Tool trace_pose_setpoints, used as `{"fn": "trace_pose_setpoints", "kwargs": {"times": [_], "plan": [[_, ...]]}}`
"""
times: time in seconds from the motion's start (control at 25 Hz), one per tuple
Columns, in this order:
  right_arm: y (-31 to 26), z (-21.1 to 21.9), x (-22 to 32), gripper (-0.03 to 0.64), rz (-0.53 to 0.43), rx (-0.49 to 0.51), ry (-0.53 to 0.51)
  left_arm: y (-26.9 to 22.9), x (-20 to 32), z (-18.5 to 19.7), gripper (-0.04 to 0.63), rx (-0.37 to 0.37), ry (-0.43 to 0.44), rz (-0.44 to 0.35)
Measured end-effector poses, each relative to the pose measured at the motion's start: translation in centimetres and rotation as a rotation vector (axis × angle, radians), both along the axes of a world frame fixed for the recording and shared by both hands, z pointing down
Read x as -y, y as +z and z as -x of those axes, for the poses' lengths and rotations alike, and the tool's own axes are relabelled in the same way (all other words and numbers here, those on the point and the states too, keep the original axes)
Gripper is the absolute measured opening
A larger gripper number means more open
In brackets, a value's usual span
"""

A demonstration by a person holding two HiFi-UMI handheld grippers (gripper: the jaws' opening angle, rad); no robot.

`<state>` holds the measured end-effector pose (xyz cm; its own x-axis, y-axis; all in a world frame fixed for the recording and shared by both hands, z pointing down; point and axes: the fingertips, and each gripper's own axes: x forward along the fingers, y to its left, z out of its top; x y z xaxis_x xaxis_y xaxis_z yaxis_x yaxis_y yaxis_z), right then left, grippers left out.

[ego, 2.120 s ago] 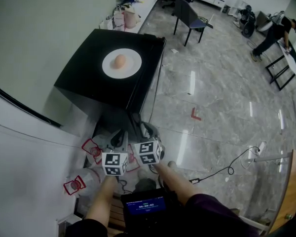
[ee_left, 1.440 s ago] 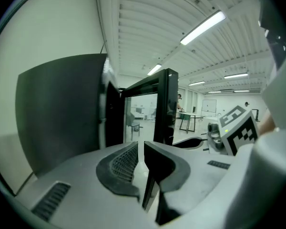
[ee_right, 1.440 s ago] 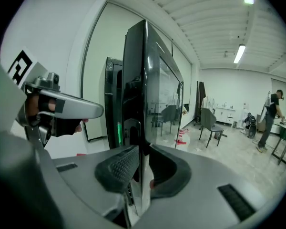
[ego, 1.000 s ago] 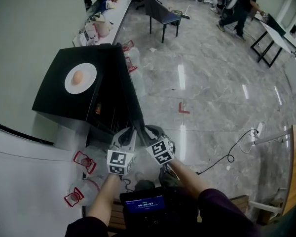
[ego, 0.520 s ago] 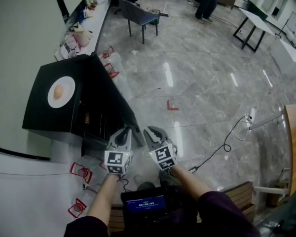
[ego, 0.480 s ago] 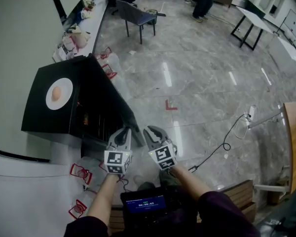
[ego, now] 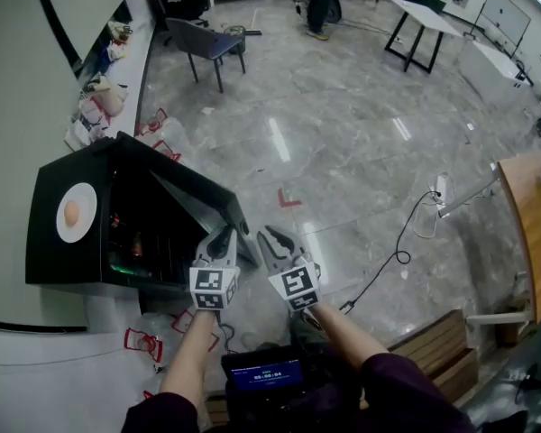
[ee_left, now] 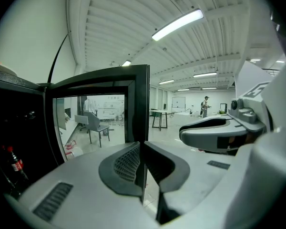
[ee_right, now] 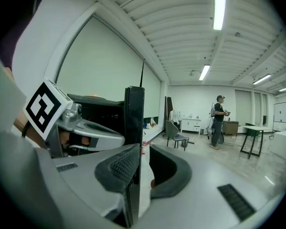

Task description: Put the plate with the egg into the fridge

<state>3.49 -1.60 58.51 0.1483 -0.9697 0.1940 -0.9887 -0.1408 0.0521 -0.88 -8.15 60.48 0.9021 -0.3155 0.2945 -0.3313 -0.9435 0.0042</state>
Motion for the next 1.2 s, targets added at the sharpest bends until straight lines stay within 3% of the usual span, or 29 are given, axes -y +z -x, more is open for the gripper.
{"fn": "trace_pose_setpoints", "kwargs": {"times": [0.36, 0.68, 0.96, 1.2], "plan": [[-0.9, -6.7, 0.8, 0.074, -0.028, -0.001, 0.039, 0.3, 2.0, -8.6, 0.011, -0.005, 0.005, 0.020], [-1.6, -12.1, 3.0, 0.074, -0.038, 0.002, 0.020, -0.2, 5.3, -14.5, 0.012, -0.020, -0.053, 0.071], [-3.0, -14.4, 5.5, 0.074, -0.073, 0.016, -0.040, -1.6, 6.7, -15.0, 0.011, -0.022, -0.098, 0.036], [-6.3, -11.6, 8.5, 0.074, -0.127, -0.020, -0.213, -6.4, 7.9, -10.6, 0.012, -0.029, -0.184, -0.068]]}}
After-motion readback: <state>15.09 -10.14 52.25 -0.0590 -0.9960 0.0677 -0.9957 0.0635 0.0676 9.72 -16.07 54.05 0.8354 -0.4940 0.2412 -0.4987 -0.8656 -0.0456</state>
